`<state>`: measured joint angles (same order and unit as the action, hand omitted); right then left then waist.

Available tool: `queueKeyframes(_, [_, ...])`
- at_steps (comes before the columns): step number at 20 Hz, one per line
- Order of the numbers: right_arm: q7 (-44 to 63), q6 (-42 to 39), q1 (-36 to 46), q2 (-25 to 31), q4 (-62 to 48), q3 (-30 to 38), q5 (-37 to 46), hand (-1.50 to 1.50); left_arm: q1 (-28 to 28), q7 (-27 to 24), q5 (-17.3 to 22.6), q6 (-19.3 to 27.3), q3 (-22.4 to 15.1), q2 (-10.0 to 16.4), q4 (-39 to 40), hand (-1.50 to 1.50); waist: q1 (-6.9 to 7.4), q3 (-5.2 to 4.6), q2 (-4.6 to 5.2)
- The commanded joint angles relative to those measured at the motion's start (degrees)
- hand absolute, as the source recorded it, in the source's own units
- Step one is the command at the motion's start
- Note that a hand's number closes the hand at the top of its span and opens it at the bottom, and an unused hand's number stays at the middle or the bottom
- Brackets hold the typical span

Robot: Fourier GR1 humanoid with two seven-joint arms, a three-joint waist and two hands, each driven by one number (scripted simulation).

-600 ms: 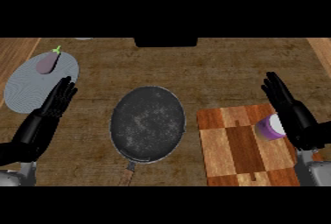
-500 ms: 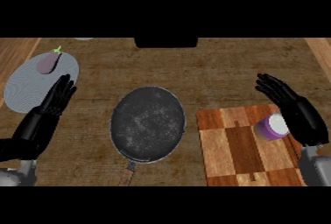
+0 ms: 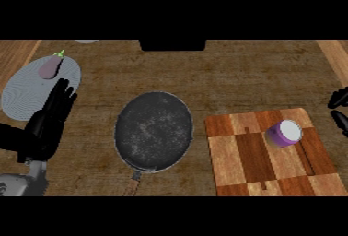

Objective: Pick the can from the cutting board and place it in the pan

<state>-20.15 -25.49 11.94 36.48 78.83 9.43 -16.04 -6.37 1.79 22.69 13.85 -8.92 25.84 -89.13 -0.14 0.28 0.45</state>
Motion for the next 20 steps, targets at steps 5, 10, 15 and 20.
queueKeyframes(5, [-24.1,-6.9,-5.2,14.1,-13.0,5.8,13.9,-1.50,-2.6,5.8,-0.3,3.0,0.4,-1.2,-1.0,0.00,0.28,-0.11,-0.24])
queueKeyframes(10, [-29.1,-2.8,3.3,15.9,-17.6,1.1,21.2,-1.50,-4.1,6.9,-1.4,2.0,-0.2,-1.7,-0.2,0.00,1.50,-0.17,-0.13])
queueKeyframes(15, [-22.0,-1.4,8.0,19.0,-12.8,-6.3,28.0,-1.50,-4.3,6.7,-2.3,2.0,-0.1,-2.4,0.4,0.00,1.63,-0.28,-0.14])
queueKeyframes(20, [-14.9,-0.4,11.6,18.3,-7.8,-12.0,34.7,-1.50,-5.2,8.5,-3.6,4.2,-0.6,-4.8,-0.1,0.00,0.72,-0.32,-0.39])
